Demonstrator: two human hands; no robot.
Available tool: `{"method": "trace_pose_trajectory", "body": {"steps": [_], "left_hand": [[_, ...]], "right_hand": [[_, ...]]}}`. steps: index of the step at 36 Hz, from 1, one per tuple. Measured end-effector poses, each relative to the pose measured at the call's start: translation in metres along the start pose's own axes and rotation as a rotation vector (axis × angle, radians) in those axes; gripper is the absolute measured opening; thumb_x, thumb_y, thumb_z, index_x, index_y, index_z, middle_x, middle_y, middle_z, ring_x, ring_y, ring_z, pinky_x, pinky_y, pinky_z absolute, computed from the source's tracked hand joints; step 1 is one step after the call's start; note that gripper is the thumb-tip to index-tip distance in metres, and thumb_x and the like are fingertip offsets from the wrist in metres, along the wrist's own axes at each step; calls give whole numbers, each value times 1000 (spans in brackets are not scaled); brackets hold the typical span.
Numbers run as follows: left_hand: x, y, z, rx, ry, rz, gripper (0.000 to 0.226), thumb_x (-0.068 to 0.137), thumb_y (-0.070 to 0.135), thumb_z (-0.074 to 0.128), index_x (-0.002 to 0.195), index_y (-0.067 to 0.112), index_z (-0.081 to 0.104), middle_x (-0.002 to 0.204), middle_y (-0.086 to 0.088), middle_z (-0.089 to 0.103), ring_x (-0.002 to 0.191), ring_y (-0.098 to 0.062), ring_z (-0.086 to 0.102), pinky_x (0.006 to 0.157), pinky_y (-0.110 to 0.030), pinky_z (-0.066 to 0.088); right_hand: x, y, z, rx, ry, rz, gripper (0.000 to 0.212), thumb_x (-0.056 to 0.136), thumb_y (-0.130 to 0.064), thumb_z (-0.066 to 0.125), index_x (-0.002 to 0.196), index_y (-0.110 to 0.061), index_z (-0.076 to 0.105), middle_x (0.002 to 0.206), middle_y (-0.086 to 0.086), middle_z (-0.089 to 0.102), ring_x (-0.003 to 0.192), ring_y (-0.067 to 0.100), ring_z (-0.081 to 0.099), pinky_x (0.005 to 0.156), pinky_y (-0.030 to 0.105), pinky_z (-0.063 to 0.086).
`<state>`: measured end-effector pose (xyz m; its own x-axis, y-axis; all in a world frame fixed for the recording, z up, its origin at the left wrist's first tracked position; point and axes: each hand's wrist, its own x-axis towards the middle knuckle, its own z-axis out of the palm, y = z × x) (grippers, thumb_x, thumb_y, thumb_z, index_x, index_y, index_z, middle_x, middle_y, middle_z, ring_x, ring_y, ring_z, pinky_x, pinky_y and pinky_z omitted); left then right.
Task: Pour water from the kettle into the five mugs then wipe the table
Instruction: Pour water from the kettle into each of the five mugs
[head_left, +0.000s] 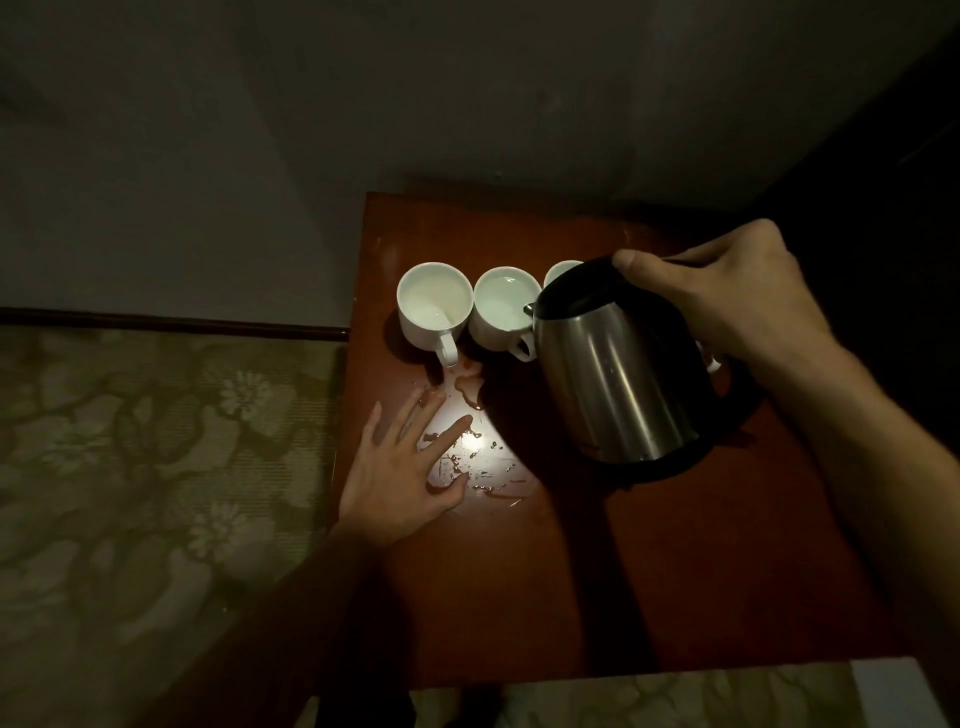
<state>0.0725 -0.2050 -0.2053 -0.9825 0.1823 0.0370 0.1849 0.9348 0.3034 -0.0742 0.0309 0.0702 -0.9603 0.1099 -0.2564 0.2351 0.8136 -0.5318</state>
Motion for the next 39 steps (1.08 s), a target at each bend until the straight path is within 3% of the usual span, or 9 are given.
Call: {"method": "trace_pose_trajectory", "body": {"steps": [8,14,19,22,25,29,31,34,39], "left_hand": [[0,0,-1,6,-28,-8,72,89,70,40,157,46,33,171,1,19,159,-19,5,123,-60,15],[0,0,-1,22,-22,-5,71,90,70,40,157,46,32,171,1,20,159,-19,6,124,-60,14],[0,0,-1,38,-31,-5,71,91,72,36,158,47,29,171,0,20,159,-19,6,123,-60,16],[0,0,1,19,-11,0,71,91,71,38,157,47,31,170,-1,23,159,-20,8,122,-61,18],[0,0,1,8,-11,-3,71,90,71,39,157,46,33,170,-1,23,159,-20,8,123,-61,16],[0,0,1,-5,-16,2,70,90,71,41,155,44,37,170,-2,24,159,-21,9,123,-61,14],[0,0,0,-10,-2,10,70,89,69,43,153,42,40,169,-4,27,158,-23,13,123,-61,15],[0,-2,-1,-24,-26,15,67,91,68,42,152,42,42,169,-2,25,159,-21,11,123,-58,10],[1,-7,-7,-160,-33,-6,64,91,65,44,148,38,50,164,-1,36,157,-17,17,124,-52,6]], "right_hand": [[-4,-2,0,38,13,-9,44,85,-66,81,89,-21,81,90,1,81,88,18,78,88,52,66],[-8,3,1,53,42,-41,35,86,-64,80,77,-31,75,82,-1,79,75,19,77,78,55,67],[-11,9,2,145,79,-72,38,84,-64,79,99,-30,82,95,-4,81,87,9,77,77,36,63],[-16,11,0,195,93,-110,22,88,-58,79,91,-36,79,91,-8,81,82,6,78,75,33,61],[-22,11,-1,266,120,-125,21,92,-51,81,95,-31,82,88,-7,81,80,4,79,71,27,59],[-30,6,0,308,126,-159,12,95,-44,80,88,-35,77,69,-16,76,69,-6,74,57,9,51],[-34,2,1,312,124,-161,14,96,-44,79,85,-37,75,60,-20,72,62,-8,71,56,7,50],[-42,-5,3,317,132,-159,13,94,-47,80,90,-35,78,73,-16,77,72,-4,75,62,12,54],[-48,-9,7,329,136,-148,32,95,-47,78,105,-17,84,48,-22,63,45,-8,60,46,8,42]]}}
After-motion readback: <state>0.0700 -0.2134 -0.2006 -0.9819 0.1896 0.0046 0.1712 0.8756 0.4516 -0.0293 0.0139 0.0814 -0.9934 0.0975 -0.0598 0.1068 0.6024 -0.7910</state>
